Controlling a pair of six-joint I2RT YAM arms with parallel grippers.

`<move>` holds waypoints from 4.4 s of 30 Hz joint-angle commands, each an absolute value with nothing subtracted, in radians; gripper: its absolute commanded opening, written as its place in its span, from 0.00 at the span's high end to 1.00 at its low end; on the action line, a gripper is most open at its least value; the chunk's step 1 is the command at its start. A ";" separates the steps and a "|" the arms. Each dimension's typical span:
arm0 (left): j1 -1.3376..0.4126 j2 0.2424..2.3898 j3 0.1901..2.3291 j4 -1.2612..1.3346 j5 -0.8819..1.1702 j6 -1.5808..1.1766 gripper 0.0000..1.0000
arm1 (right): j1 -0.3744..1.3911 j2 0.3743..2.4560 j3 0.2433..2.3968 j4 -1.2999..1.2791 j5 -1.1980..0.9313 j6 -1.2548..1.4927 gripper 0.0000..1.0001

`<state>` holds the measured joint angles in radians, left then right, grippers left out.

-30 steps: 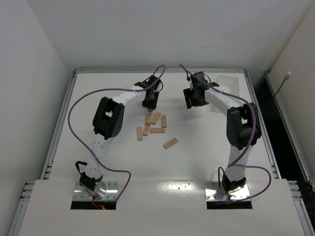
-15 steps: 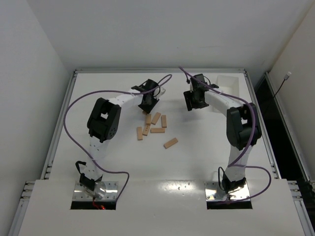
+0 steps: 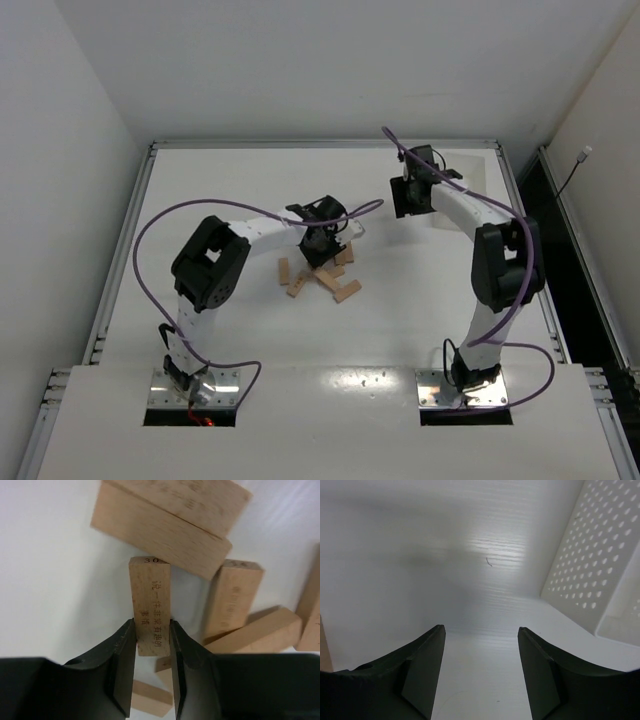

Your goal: Build the wood block tower

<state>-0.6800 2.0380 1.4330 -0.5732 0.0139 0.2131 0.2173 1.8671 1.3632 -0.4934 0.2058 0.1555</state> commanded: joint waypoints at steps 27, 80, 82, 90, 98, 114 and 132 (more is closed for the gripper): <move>-0.713 1.911 1.541 -0.517 -0.107 -0.142 1.00 | 0.129 1.726 1.269 -0.442 0.144 0.196 0.43; -0.558 2.278 1.832 -0.672 -0.201 -0.575 0.38 | 0.138 1.790 1.319 -0.482 0.103 0.233 0.12; -0.549 2.266 1.841 -0.672 -0.212 -0.549 0.34 | 0.147 1.778 1.310 -0.471 0.103 0.223 0.12; -0.549 2.068 1.859 -0.649 -0.288 -0.433 0.07 | 0.213 1.638 1.123 -0.387 0.075 0.158 0.12; -0.456 1.869 1.789 -0.647 -0.391 -0.399 0.00 | 0.409 1.658 1.086 -0.365 0.133 0.083 0.13; -0.213 1.641 1.477 -0.529 -0.278 -0.371 0.00 | 0.518 1.878 1.252 -0.383 0.133 0.083 0.13; -0.141 1.669 1.496 -0.538 -0.158 -0.390 0.00 | 0.528 2.036 1.387 -0.445 0.234 0.083 0.14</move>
